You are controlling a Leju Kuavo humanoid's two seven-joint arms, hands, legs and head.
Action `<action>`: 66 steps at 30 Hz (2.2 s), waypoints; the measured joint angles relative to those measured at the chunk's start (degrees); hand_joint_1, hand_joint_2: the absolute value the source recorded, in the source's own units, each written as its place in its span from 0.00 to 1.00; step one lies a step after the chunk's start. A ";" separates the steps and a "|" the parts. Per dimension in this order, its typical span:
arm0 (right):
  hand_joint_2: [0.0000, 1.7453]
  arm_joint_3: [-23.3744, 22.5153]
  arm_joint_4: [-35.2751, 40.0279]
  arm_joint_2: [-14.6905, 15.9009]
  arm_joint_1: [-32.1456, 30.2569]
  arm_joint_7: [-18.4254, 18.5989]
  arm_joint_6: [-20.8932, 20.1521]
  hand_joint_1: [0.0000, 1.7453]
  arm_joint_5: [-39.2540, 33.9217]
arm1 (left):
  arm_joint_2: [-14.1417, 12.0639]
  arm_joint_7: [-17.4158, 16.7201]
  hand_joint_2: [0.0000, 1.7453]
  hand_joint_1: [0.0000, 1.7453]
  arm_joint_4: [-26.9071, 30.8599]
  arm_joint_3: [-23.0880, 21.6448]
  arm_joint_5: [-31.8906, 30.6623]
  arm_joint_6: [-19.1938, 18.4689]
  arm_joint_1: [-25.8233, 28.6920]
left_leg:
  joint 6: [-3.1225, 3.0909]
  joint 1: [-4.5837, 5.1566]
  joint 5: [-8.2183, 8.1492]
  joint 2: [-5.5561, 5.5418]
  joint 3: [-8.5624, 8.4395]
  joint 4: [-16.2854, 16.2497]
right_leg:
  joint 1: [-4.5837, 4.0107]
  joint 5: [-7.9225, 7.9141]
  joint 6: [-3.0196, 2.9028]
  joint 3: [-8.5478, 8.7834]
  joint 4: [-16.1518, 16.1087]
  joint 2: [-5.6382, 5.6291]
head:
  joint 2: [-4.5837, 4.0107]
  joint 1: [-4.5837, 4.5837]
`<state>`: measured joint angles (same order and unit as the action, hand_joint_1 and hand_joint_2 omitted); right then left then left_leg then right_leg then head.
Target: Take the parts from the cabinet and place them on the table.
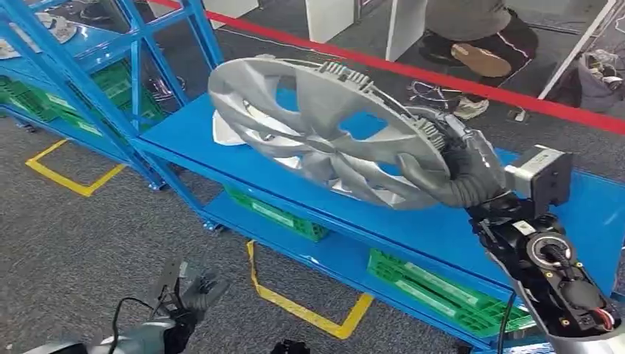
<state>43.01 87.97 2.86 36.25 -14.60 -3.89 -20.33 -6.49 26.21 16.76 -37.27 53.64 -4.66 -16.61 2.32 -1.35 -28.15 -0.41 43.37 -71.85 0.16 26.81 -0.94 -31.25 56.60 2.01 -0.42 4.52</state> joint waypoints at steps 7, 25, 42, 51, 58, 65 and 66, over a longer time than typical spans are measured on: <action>1.00 -0.07 -0.02 0.00 -0.27 -0.13 -1.09 1.00 1.27 | 0.04 -0.26 1.00 0.00 0.00 0.00 -0.26 0.15 -0.47 | -2.45 2.58 5.84 2.09 -7.74 16.56 | -0.81 0.93 0.50 1.03 -0.62 3.58 | 0.00 -0.02; 1.00 -0.26 -0.52 0.22 -1.27 0.11 -1.55 1.00 2.36 | 0.68 -0.61 1.00 0.00 -0.07 0.00 -1.33 1.77 -0.74 | -1.09 1.51 4.60 -2.74 -6.80 14.74 | 0.26 -2.21 -0.47 0.23 -2.37 -4.06 | 0.00 -0.76; 1.00 0.00 -0.98 0.24 -1.36 0.35 -2.14 1.00 2.69 | 0.29 0.81 1.00 0.00 -0.07 -0.02 -2.60 4.17 -1.12 | -2.49 0.39 7.15 0.20 -7.87 17.70 | 0.55 6.60 2.29 -2.84 9.17 -1.12 | 0.00 -1.46; 1.00 0.70 -1.42 0.26 -1.95 0.48 -2.10 1.00 2.75 | 0.35 0.46 1.00 0.00 -0.09 -0.02 -1.38 3.19 -0.46 | -1.90 0.76 6.80 -6.49 -7.73 17.13 | 0.43 -1.45 0.80 -0.77 -0.65 -6.41 | 0.00 -1.79; 1.00 1.14 -1.31 0.26 -3.49 0.48 -2.21 1.00 3.52 | -0.20 1.20 1.00 0.00 -0.13 -0.02 -1.29 3.67 0.14 | -0.18 0.80 0.14 -0.42 -0.49 3.39 | 0.40 -2.06 -0.53 0.13 -2.13 -1.97 | 0.00 -0.81; 1.00 1.40 -1.29 0.26 -4.33 0.50 -2.27 1.00 3.54 | -0.33 1.20 1.00 0.00 -0.13 -0.02 -1.29 3.69 0.13 | 0.08 0.86 6.96 4.74 -7.74 17.44 | -0.19 -0.79 0.62 0.48 -1.66 2.36 | 0.00 0.00; 1.00 1.44 -1.29 0.26 -4.26 0.52 -2.27 1.00 3.56 | -0.37 1.27 1.00 0.00 -0.13 -0.02 -1.29 3.72 0.14 | -0.61 0.81 7.18 3.49 -7.59 17.59 | -0.18 -0.63 0.88 0.63 -1.66 2.83 | 0.00 -0.39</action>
<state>44.46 86.68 3.13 31.99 -14.08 -6.16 -16.76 -6.86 27.47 16.63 -37.29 52.35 -0.94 -16.47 1.71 -0.54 -20.96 3.07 35.78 -54.26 -0.02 26.18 -0.06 -30.62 54.94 4.84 -0.42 4.13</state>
